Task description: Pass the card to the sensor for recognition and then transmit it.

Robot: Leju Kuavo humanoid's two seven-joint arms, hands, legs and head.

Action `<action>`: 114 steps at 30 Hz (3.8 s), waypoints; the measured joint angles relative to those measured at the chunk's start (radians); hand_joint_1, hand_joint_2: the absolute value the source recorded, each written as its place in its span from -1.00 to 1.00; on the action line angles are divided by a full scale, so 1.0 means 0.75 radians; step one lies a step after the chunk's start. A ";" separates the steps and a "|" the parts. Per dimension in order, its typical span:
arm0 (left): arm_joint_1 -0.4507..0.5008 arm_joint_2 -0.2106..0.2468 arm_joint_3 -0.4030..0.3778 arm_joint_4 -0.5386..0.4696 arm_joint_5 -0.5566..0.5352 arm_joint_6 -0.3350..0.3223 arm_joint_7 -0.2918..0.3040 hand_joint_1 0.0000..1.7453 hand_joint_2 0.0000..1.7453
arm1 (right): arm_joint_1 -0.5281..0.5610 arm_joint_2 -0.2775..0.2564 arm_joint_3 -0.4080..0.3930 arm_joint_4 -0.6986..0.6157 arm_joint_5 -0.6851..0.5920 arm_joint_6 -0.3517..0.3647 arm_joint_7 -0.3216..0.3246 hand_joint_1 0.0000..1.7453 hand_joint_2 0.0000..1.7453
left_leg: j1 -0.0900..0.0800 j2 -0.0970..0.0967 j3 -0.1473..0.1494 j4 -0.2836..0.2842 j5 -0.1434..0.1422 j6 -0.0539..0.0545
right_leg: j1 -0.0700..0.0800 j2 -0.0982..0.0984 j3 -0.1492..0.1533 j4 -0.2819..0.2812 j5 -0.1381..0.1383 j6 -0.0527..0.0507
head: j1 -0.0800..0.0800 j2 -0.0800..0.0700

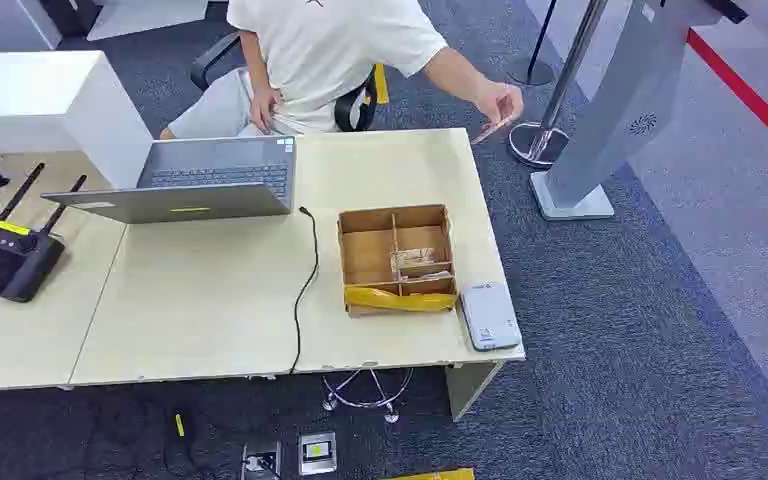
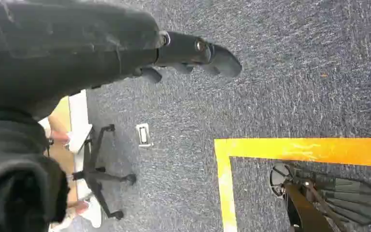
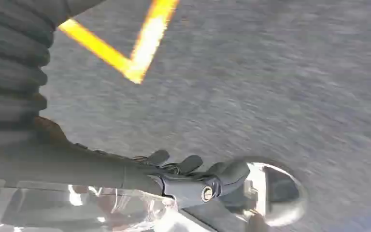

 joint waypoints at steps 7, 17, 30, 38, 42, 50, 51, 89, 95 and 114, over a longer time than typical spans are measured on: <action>0.000 -0.013 0.000 -0.004 0.000 0.000 -0.017 -1.00 -1.00 | -0.156 -0.175 -0.028 0.000 0.073 0.005 -0.012 -1.00 1.00 | -0.001 0.000 0.000 0.000 0.000 0.000 | -0.001 0.000 0.000 0.000 0.000 0.001 | 0.000 0.000; 0.001 -0.027 -0.004 -0.004 0.000 0.000 -0.058 -1.00 -1.00 | -0.491 -0.434 -0.044 0.000 0.385 -0.006 0.003 -1.00 1.00 | -0.004 -0.001 -0.001 0.001 0.002 0.002 | -0.004 -0.002 0.000 0.000 0.001 0.002 | -0.001 0.000; 0.003 -0.050 -0.023 -0.004 0.000 0.000 -0.068 -1.00 -1.00 | -1.021 -0.521 -0.016 0.009 0.815 -0.032 0.033 -1.00 1.00 | -0.006 -0.007 -0.008 0.001 0.007 0.007 | -0.007 -0.009 -0.002 0.001 0.003 0.005 | -0.001 0.000; 0.004 -0.051 -0.044 -0.004 0.000 0.000 -0.096 -1.00 -1.00 | -1.362 -0.424 0.258 0.013 0.820 -0.092 0.022 -1.00 1.00 | -0.005 -0.016 -0.009 0.001 0.008 0.007 | -0.006 -0.014 -0.002 0.002 0.003 0.005 | 0.000 0.000; -0.001 -0.052 -0.057 -0.004 0.000 0.000 -0.102 -1.00 -1.00 | -1.453 -0.331 0.506 0.015 0.821 -0.118 0.060 -1.00 1.00 | -0.005 -0.014 -0.008 0.001 0.009 0.007 | -0.006 -0.013 -0.002 0.002 0.003 0.005 | 0.000 0.000; -0.012 -0.057 -0.118 -0.004 0.000 0.000 -0.102 -1.00 -1.00 | -1.376 -0.166 1.204 -0.085 0.679 0.030 0.359 -1.00 1.00 | -0.001 -0.014 0.003 0.002 0.008 0.007 | 0.001 -0.010 -0.001 -0.004 0.003 0.004 | -0.003 0.000; -0.013 -0.057 -0.124 -0.004 0.000 0.000 -0.102 -1.00 -1.00 | -1.283 -0.190 1.302 -0.164 0.545 0.174 0.490 -1.00 1.00 | 0.005 -0.023 0.007 0.004 0.008 0.007 | 0.007 -0.016 0.012 -0.014 0.003 0.005 | -0.002 0.000; 0.002 -0.049 -0.174 -0.025 0.012 -0.032 -0.095 -1.00 -1.00 | -1.171 -0.099 3.579 -1.441 -0.093 0.441 0.860 -1.00 1.00 | -0.005 -0.022 -0.033 0.008 0.018 0.003 | -0.010 -0.010 -0.031 0.014 0.011 0.007 | 0.009 0.000; 0.003 -0.049 -0.174 -0.025 0.012 -0.032 -0.095 -1.00 -1.00 | -1.172 -0.076 3.631 -1.428 -0.097 0.428 0.848 0.56 1.00 | -0.005 -0.022 -0.033 0.008 0.018 0.003 | -0.011 -0.010 -0.031 0.013 0.011 0.007 | 0.009 0.000; 0.007 -0.049 -0.173 -0.025 0.011 -0.032 -0.095 -1.00 -1.00 | -1.173 -0.052 3.705 -1.376 -0.154 0.427 0.836 1.00 1.00 | -0.005 -0.022 -0.033 0.008 0.018 0.003 | -0.010 -0.010 -0.031 0.013 0.011 0.007 | 0.009 0.000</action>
